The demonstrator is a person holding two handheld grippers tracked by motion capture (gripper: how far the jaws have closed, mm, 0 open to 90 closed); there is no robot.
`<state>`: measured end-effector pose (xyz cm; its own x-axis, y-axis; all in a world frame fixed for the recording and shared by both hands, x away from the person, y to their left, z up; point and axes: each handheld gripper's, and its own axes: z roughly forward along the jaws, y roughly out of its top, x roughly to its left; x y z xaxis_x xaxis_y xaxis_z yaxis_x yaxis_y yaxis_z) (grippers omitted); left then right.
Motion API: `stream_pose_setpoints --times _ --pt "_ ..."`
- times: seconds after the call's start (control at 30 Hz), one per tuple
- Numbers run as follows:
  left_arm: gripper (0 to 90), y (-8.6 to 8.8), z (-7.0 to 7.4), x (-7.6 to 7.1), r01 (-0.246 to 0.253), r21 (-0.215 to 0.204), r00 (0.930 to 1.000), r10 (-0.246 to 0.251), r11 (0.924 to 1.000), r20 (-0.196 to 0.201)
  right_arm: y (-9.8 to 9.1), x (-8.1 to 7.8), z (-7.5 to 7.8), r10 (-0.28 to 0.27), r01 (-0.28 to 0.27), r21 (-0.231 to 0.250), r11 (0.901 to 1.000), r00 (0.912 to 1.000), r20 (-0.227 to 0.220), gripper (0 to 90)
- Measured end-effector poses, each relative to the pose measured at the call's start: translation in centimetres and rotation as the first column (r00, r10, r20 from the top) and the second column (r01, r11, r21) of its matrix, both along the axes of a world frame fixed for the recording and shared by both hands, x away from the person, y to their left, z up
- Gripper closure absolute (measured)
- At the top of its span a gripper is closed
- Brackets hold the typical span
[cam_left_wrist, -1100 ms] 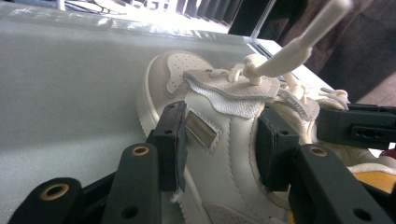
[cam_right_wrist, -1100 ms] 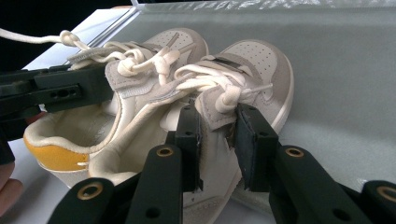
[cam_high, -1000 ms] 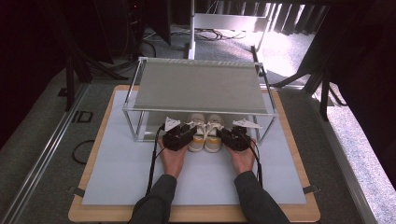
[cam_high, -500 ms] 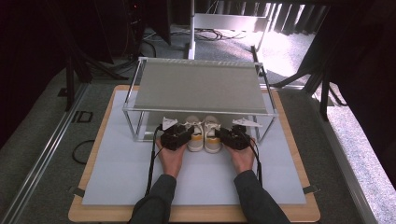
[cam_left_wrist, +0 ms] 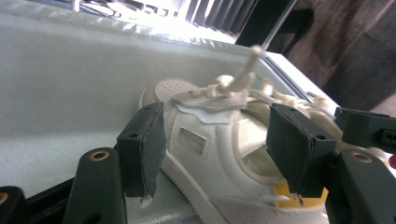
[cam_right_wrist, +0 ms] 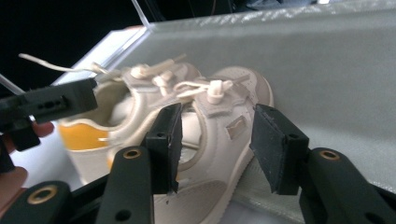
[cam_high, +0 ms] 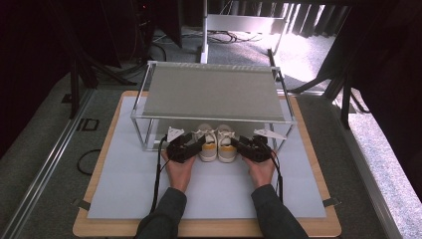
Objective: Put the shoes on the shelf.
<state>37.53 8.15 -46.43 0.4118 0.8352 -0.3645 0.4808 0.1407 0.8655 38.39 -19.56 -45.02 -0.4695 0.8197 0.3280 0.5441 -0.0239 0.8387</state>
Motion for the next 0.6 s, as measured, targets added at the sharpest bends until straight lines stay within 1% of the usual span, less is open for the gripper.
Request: stream_pose_setpoints --times 0.07,0.1,0.27,0.3,0.33,0.4,0.47,0.53,0.6 --pt "37.0 0.0 0.1 -0.2 0.009 -0.001 1.0000 -0.009 1.0000 0.004 -0.1 -0.2 0.1 0.001 -0.001 0.004 1.0000 1.0000 0.009 52.2" --pt "37.0 0.0 0.2 -0.6 0.008 0.015 0.9997 -0.008 0.9999 0.023 -0.2 -0.4 0.2 0.002 -0.003 0.004 1.0000 0.9998 0.019 51.7" --pt "36.1 0.5 0.6 -1.6 0.030 0.010 0.9986 -0.031 0.9995 0.044 -0.5 -1.9 0.6 0.015 -0.017 0.023 0.9996 0.9980 0.061 50.0" --pt "35.8 0.5 0.6 -1.6 0.030 0.010 0.9986 -0.031 0.9995 0.044 -0.5 -1.9 0.6 0.015 -0.017 0.023 0.9996 0.9980 0.061 50.0" --pt "35.8 0.6 0.7 -1.9 0.044 0.009 0.9979 -0.044 0.9990 0.047 -0.5 -2.1 0.7 0.021 -0.022 0.025 0.9994 0.9977 0.064 49.4" --pt "34.6 0.7 0.8 -2.5 0.053 0.012 0.9968 -0.053 0.9985 0.060 -0.4 -2.7 0.7 0.035 -0.037 0.017 0.9992 0.9963 0.078 48.7" --pt "33.5 0.9 0.9 -3.0 0.061 0.013 0.9955 -0.062 0.9981 0.072 -0.2 -3.2 0.7 0.043 -0.043 -0.004 0.9991 0.9953 0.087 47.2" --pt "32.4 0.9 0.9 -3.3 0.080 0.010 0.9941 -0.080 0.9968 0.074 -0.1 -3.7 0.6 0.047 -0.046 -0.016 0.9988 0.9944 0.095 45.3" --pt "31.5 0.9 0.8 -3.6 0.100 0.025 0.9922 -0.101 0.9947 0.073 0.1 -4.0 0.5 0.056 -0.053 -0.030 0.9981 0.9940 0.095 43.6"
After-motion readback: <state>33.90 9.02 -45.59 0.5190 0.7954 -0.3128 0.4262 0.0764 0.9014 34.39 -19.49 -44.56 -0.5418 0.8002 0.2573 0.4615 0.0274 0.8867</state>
